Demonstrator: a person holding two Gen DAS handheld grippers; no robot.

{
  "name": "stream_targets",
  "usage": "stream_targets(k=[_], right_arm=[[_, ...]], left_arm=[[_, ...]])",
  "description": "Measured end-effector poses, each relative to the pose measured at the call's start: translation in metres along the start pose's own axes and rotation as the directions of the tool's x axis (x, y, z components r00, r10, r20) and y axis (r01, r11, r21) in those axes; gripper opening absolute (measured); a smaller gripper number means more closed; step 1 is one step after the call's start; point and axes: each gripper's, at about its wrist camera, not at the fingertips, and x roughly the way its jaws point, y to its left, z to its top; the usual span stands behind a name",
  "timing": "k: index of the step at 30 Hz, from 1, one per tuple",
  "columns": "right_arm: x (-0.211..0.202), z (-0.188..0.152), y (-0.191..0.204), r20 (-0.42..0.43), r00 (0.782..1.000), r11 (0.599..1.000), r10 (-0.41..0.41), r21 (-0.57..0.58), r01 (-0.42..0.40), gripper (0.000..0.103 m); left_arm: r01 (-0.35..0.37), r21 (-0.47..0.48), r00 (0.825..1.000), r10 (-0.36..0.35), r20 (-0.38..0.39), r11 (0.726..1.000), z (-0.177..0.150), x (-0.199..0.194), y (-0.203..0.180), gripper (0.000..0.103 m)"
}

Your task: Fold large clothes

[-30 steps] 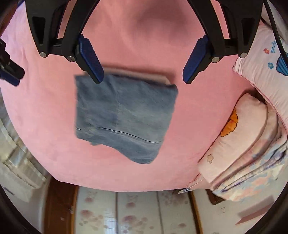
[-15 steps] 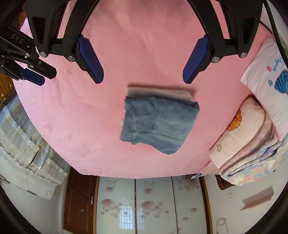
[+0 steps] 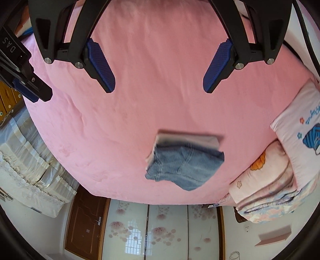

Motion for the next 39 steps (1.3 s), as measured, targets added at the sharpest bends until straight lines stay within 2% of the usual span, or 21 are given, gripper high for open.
stream_targets(k=[3,8,13,25,39], right_arm=[[-0.018,-0.021,-0.003,0.03,1.0,1.0,0.009,0.017,-0.01,0.059],[-0.031,-0.044,-0.004,0.03,0.999,1.0,0.013,0.008,-0.013,0.06],[-0.038,-0.058,-0.001,0.025,0.999,0.999,-0.029,-0.038,0.029,0.06],[-0.037,-0.076,-0.006,-0.009,0.999,0.999,-0.036,-0.038,0.036,0.06],[-0.04,-0.083,-0.001,-0.005,0.999,0.997,-0.048,-0.059,0.048,0.06]], left_arm=[[0.009,-0.006,1.0,-0.009,0.01,1.0,-0.021,-0.011,-0.004,0.089],[0.018,0.021,1.0,-0.019,0.015,1.0,-0.044,-0.024,-0.015,0.089],[0.002,0.055,0.999,-0.005,0.047,0.998,-0.053,-0.036,-0.021,0.089],[0.009,0.065,1.0,-0.01,0.017,0.998,-0.071,-0.035,-0.025,0.089],[0.004,0.062,1.0,-0.004,0.005,0.998,-0.077,-0.035,-0.022,0.089]])
